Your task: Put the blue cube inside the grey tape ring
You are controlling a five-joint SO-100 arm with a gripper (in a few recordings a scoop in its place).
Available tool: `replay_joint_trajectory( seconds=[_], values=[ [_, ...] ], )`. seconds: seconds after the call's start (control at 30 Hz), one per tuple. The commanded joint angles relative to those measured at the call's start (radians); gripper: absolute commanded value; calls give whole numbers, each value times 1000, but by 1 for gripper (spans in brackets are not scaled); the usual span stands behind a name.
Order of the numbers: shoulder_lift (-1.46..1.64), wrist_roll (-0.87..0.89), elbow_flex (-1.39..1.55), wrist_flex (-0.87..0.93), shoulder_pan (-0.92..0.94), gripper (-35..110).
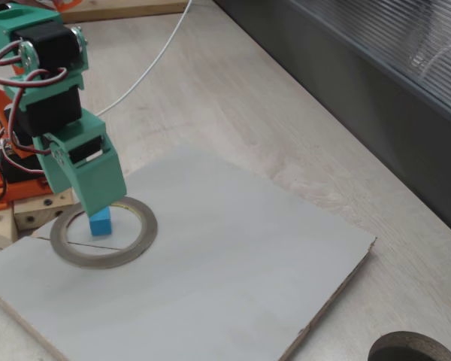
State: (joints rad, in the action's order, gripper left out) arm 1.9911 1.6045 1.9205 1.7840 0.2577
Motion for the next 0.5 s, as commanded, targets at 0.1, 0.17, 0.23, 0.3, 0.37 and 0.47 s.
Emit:
replay_joint_trajectory(
  seconds=[0.1, 0.17, 0.23, 0.3, 0.37, 0.47],
  values=[
    [15, 0, -29, 12, 8, 55],
    [18, 0, -31, 12, 8, 55],
    [20, 0, -31, 25, 8, 55],
    [20, 8, -31, 26, 8, 54],
    [20, 9, -31, 26, 8, 48],
    [21, 11, -32, 15, 8, 30]
  ],
)
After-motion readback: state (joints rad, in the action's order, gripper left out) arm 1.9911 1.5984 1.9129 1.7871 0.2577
